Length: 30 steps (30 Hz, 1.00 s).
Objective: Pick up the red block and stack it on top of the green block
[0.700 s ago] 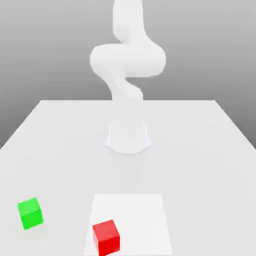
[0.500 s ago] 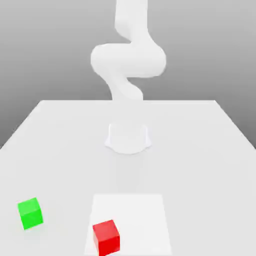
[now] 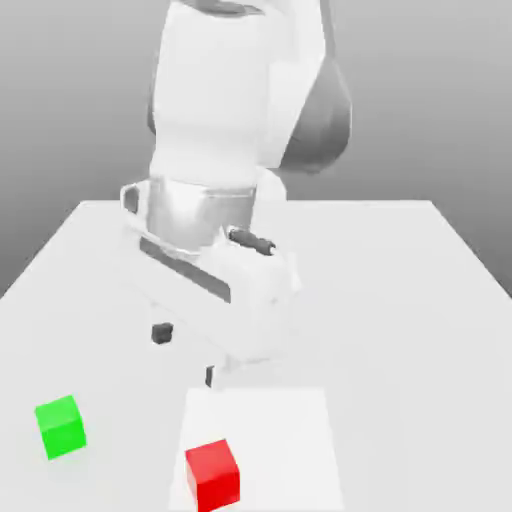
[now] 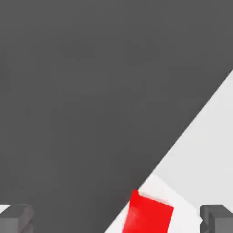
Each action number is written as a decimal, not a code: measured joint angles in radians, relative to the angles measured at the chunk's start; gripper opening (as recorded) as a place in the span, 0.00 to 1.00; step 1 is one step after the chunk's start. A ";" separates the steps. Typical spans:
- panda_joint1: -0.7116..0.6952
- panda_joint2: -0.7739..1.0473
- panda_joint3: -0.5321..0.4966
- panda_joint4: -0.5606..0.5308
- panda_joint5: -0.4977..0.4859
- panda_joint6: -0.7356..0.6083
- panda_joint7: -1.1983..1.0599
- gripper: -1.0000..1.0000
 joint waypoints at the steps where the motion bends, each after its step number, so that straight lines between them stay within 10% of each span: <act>1: 0.002 0.033 -0.002 -0.007 0.009 0.015 0.031 0.50; 9: 0.041 0.308 -0.055 -0.007 0.014 0.197 0.173 0.50; 10: 0.048 0.331 -0.064 -0.003 0.006 0.215 0.180 0.00; 22: 0.013 0.174 -0.026 -0.030 0.076 0.088 0.124 0.00; 30: -0.243 0.053 -0.203 -0.075 0.165 0.016 -0.114 0.00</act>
